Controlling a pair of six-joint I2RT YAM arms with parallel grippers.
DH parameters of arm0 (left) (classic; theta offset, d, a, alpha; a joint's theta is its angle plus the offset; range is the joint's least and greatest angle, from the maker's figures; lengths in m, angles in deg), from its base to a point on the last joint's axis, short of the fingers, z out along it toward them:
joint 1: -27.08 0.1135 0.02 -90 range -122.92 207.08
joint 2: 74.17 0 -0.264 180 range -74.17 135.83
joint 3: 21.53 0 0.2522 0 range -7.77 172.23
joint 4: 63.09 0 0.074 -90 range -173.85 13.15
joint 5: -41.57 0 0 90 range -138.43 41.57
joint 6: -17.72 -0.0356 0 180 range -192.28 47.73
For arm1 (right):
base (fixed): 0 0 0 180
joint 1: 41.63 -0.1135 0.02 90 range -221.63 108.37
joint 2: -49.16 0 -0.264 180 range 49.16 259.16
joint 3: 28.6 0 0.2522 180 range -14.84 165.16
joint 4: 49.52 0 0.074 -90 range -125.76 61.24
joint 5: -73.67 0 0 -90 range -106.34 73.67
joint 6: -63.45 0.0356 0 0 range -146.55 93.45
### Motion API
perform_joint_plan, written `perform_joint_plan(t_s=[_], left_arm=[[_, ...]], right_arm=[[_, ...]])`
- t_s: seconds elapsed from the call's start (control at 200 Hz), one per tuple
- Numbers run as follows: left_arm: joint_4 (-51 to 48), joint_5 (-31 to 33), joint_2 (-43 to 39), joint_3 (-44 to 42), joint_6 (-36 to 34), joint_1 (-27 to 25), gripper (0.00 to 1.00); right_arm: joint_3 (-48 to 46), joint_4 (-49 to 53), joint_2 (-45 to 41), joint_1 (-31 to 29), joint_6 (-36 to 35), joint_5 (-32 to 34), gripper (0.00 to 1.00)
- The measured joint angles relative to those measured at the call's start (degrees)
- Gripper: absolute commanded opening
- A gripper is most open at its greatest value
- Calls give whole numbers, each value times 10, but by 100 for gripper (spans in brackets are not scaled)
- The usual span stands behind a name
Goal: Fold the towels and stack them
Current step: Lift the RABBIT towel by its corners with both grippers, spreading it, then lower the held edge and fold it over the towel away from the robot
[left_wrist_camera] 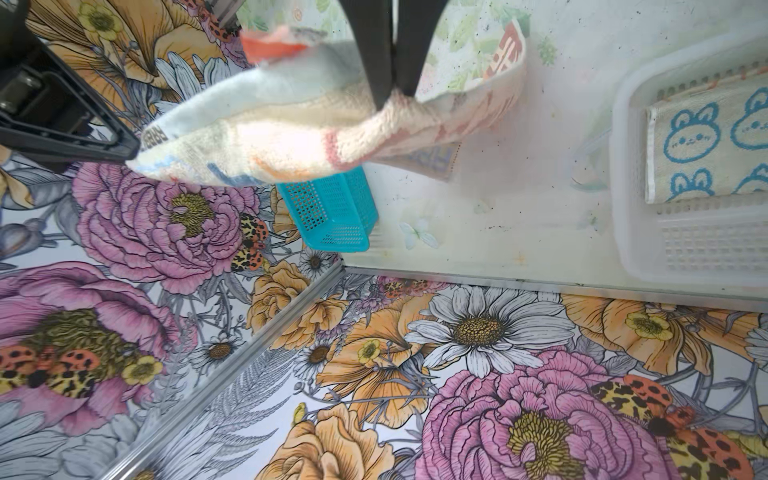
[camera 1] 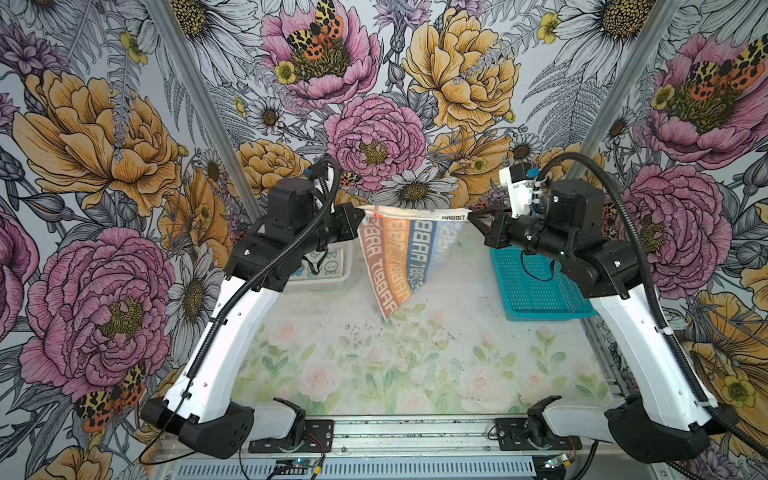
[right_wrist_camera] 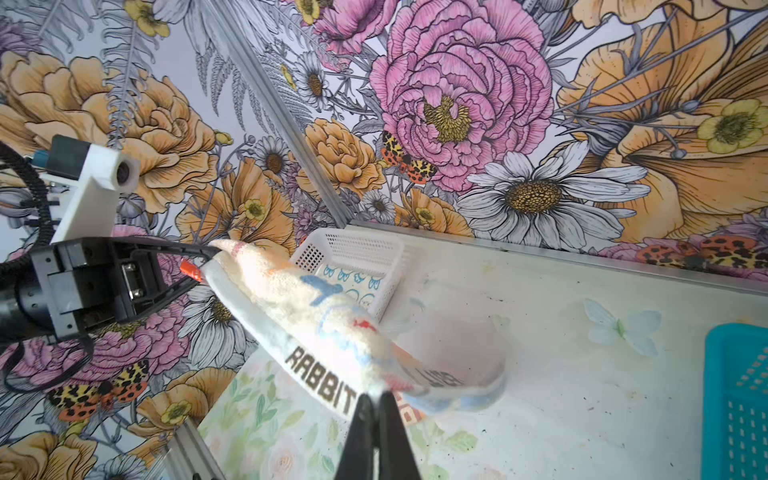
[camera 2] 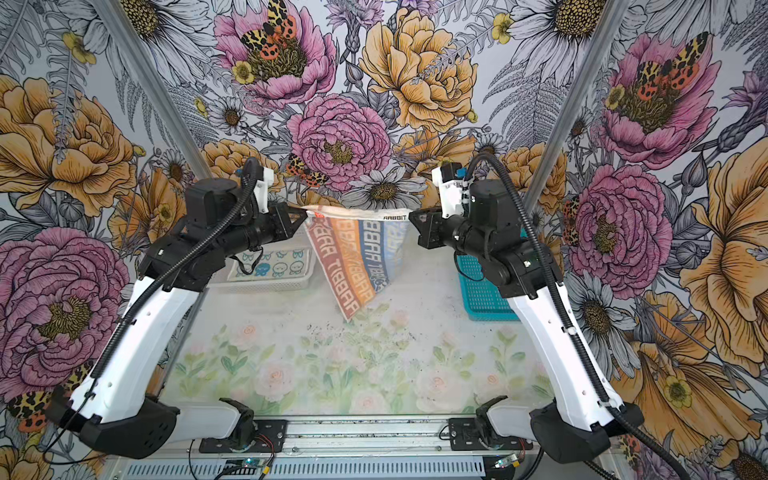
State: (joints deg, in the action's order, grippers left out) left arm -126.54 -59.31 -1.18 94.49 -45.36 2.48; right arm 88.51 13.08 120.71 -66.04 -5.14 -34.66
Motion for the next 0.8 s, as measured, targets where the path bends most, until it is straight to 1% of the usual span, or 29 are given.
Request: perform_joint_plan(t_s=[0.095,0.185,0.295,0.39,0.49,0.585,0.801], left_arm=[[0,-7,-43,0,9,-14,0],[0,-19,-62,1,22,-23,0],[0,-35,-52,18,34,-20,0],[0,-53,-21,30,42,1,0],[0,-59,33,39,42,24,0],[0,-68,104,54,40,41,0],[-5,-94,313,115,23,68,0]], right_arm=[[5,7,-38,-5,-2,-11,0],[24,11,-56,-7,-3,-16,0],[44,14,-52,-7,-3,-15,0],[57,16,-28,5,-1,-12,0],[60,16,17,28,2,-12,0],[59,16,80,55,4,-6,0],[78,19,265,102,-1,2,0]])
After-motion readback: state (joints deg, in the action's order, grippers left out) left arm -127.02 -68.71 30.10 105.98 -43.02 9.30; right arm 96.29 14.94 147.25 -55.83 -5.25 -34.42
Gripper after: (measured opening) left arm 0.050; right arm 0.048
